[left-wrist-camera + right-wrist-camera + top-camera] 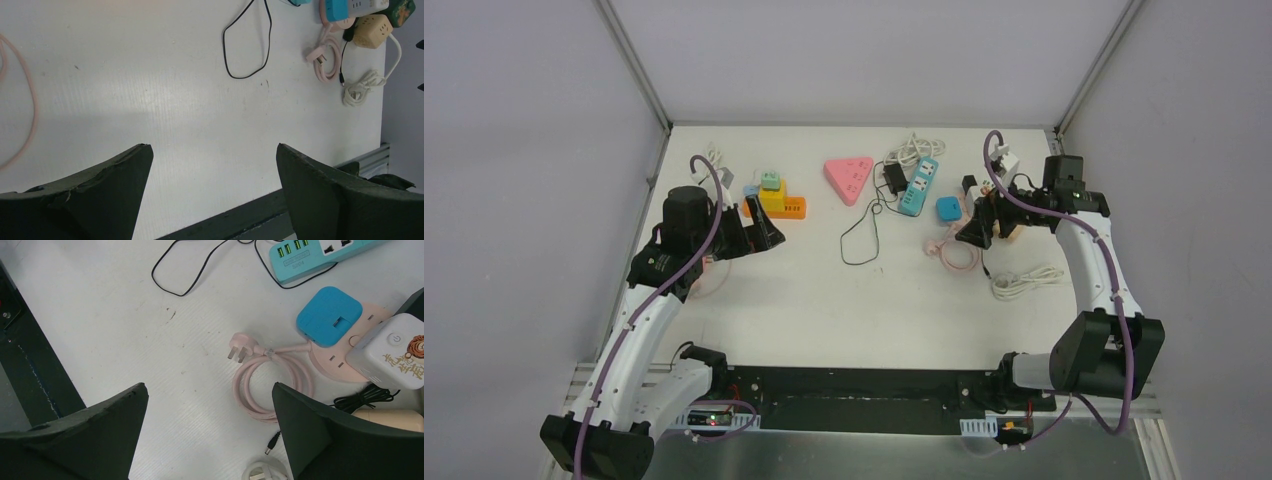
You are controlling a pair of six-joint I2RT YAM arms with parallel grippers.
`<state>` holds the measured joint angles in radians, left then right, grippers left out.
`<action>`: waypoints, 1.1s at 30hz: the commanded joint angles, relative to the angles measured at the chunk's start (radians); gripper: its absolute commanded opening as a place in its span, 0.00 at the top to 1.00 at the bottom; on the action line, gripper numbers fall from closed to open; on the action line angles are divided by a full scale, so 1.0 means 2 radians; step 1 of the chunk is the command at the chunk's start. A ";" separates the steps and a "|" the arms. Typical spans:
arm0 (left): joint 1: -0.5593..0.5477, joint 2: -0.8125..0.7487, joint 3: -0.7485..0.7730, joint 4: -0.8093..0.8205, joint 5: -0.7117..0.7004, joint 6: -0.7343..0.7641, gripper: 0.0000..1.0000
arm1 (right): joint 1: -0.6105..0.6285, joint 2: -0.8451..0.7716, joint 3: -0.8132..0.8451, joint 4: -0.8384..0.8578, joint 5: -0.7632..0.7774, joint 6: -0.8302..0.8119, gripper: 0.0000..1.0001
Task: Pull the plug off the socket
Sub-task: Move the socket to the center of the board.
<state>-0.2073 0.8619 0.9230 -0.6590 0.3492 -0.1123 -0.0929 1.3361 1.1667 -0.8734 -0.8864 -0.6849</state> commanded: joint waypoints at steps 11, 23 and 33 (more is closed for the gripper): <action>0.010 -0.007 0.001 0.012 0.001 0.001 0.01 | 0.000 -0.001 -0.001 0.015 -0.004 0.005 0.00; 0.012 -0.007 0.001 0.012 0.002 0.002 0.01 | 0.000 0.002 0.000 0.014 -0.004 0.005 0.00; 0.013 -0.007 0.000 0.012 0.003 0.001 0.01 | 0.000 0.003 -0.002 0.015 -0.003 0.006 0.00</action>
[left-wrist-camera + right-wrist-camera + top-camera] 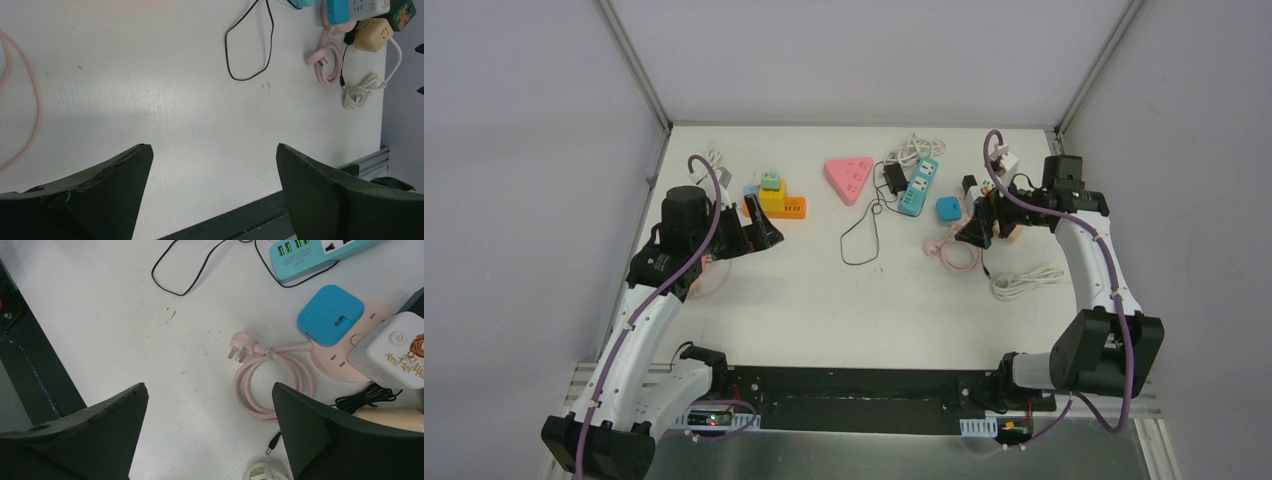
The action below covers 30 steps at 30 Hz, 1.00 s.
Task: Pull the plug off the socket
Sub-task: Move the socket to the center of the board.
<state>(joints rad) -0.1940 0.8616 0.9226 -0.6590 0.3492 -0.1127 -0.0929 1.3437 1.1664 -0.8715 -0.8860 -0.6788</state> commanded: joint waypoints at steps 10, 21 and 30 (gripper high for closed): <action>0.006 -0.007 0.000 0.012 0.003 0.002 0.01 | 0.000 0.001 -0.003 0.014 -0.002 0.002 0.00; 0.006 -0.007 0.000 0.012 0.003 0.002 0.01 | 0.000 0.002 -0.003 0.013 0.001 0.002 0.00; 0.006 -0.007 0.000 0.012 0.003 0.002 0.01 | 0.000 0.003 -0.003 0.015 0.006 0.004 0.00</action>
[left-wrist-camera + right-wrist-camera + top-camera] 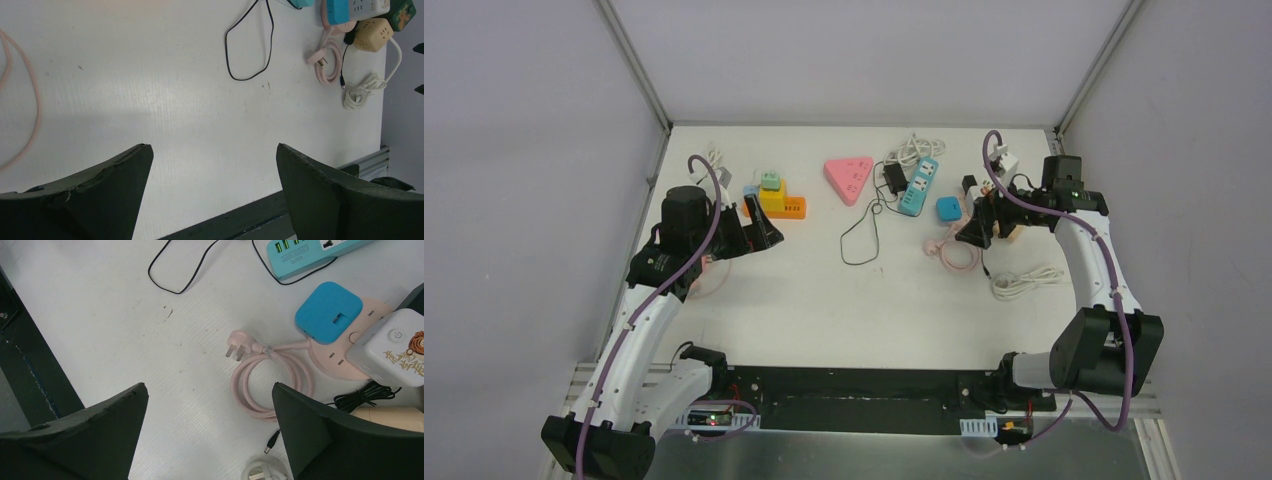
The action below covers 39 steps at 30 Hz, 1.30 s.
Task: Pull the plug off the socket
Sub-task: Move the socket to the center of the board.
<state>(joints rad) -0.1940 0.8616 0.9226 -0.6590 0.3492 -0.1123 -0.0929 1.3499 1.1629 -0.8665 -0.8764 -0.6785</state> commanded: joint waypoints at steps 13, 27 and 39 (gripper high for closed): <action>0.006 -0.008 0.000 0.012 0.003 0.002 0.01 | -0.010 0.002 0.000 0.020 0.024 0.018 0.00; 0.007 -0.012 0.000 0.012 0.003 0.002 0.01 | -0.042 -0.005 -0.018 0.076 0.139 0.083 0.00; 0.008 -0.014 0.000 0.012 0.005 0.002 0.01 | -0.052 -0.012 -0.075 0.283 0.353 0.342 0.00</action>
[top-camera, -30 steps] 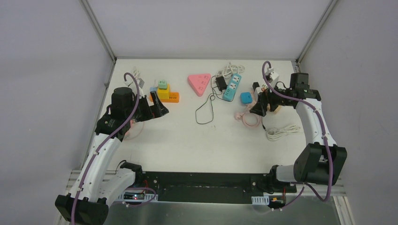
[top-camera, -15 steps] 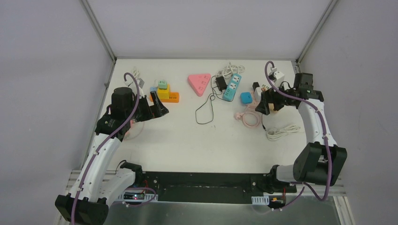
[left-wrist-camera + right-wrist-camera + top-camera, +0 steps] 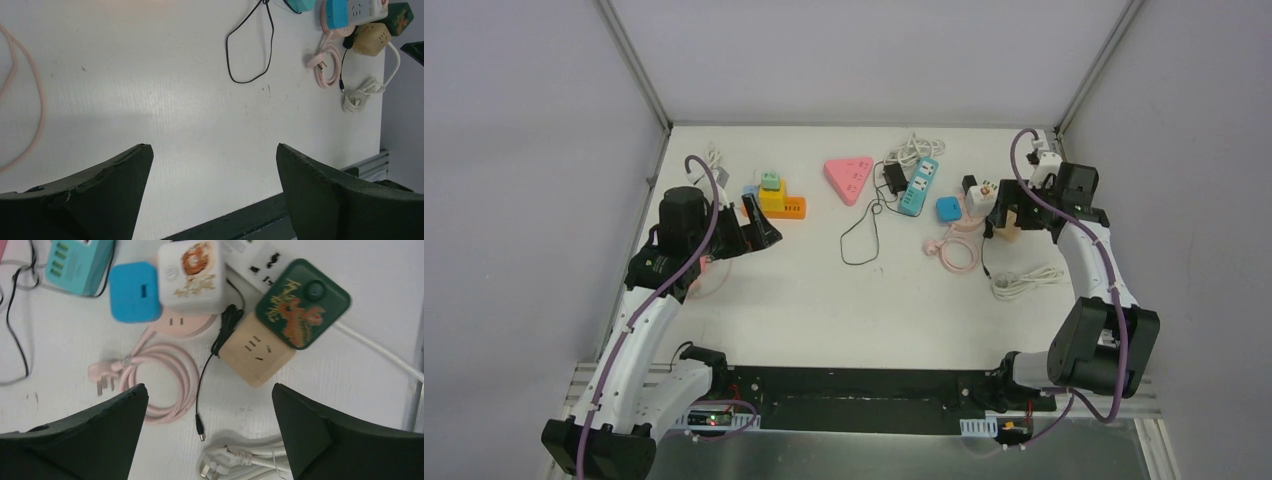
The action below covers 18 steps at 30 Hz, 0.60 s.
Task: Pull the plug off the socket
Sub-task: Move the socket to the center of the board.
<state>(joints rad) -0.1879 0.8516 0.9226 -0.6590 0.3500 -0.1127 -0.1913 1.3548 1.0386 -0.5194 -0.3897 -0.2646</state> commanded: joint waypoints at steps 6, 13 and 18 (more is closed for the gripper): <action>0.005 -0.013 0.000 0.012 0.006 0.001 0.01 | -0.003 -0.003 -0.013 0.122 0.158 0.179 0.00; 0.006 -0.011 -0.002 0.012 0.003 0.001 0.01 | -0.003 -0.021 -0.015 0.119 0.080 0.152 0.00; 0.010 0.003 -0.002 0.014 0.001 0.002 0.01 | -0.003 -0.024 -0.005 0.094 0.001 0.124 0.00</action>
<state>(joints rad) -0.1875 0.8452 0.9207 -0.6590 0.3496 -0.1127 -0.1932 1.3510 1.0088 -0.3271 -0.2279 0.0242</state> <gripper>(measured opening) 0.990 0.996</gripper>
